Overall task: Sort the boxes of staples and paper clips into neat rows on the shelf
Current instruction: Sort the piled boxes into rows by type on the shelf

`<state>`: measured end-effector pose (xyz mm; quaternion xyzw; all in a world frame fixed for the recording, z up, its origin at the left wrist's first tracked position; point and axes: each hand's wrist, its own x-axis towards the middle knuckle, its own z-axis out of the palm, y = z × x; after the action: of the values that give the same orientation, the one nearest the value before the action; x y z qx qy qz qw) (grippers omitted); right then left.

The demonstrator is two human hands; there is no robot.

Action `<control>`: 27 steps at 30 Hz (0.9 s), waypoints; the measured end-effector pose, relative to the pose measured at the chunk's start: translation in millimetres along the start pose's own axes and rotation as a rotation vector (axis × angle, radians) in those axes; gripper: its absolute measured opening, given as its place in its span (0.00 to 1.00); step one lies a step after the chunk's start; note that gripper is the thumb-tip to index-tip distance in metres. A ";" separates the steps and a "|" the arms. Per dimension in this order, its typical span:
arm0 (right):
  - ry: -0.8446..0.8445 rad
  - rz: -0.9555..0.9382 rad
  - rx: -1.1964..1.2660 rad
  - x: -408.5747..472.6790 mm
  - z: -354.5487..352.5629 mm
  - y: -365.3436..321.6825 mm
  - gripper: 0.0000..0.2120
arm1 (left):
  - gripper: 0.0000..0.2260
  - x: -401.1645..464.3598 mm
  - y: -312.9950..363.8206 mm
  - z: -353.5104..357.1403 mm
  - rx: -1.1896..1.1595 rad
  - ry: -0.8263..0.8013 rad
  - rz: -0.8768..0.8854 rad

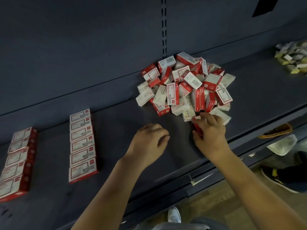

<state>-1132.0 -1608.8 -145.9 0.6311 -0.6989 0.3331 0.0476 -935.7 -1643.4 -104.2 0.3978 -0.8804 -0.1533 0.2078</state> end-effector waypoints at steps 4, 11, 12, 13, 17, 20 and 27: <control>-0.016 -0.020 0.136 0.9 0.5 -6.4 0.11 | 0.06 -1.8 -4.6 -2.8 0.008 -0.022 0.005; -0.210 -0.116 0.179 5.2 6.3 -21.0 0.25 | 0.07 -11.2 -10.3 -5.3 -0.024 -0.024 -0.031; -0.210 -0.116 0.191 5.7 7.9 -22.7 0.25 | 0.07 -11.9 -11.4 -6.2 -0.025 -0.016 -0.030; -0.205 -0.114 0.215 6.2 9.4 -24.7 0.25 | 0.07 -12.4 -13.0 -6.9 -0.022 -0.006 -0.028; -0.215 -0.032 0.494 9.8 0.7 -40.3 0.21 | 0.10 -15.1 -17.6 -9.6 0.000 0.023 -0.042; -0.320 0.131 0.778 11.9 -10.2 -53.6 0.22 | 0.20 -18.5 -18.8 -10.2 -0.061 0.020 -0.057; -0.354 0.275 1.095 20.0 -15.5 -64.8 0.11 | 0.27 -25.8 -18.3 -13.5 -0.140 0.092 -0.051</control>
<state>-1082.2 -1616.4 -97.9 0.5135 -0.4978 0.5381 -0.4461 -902.0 -1636.8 -106.7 0.4111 -0.8466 -0.2013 0.2715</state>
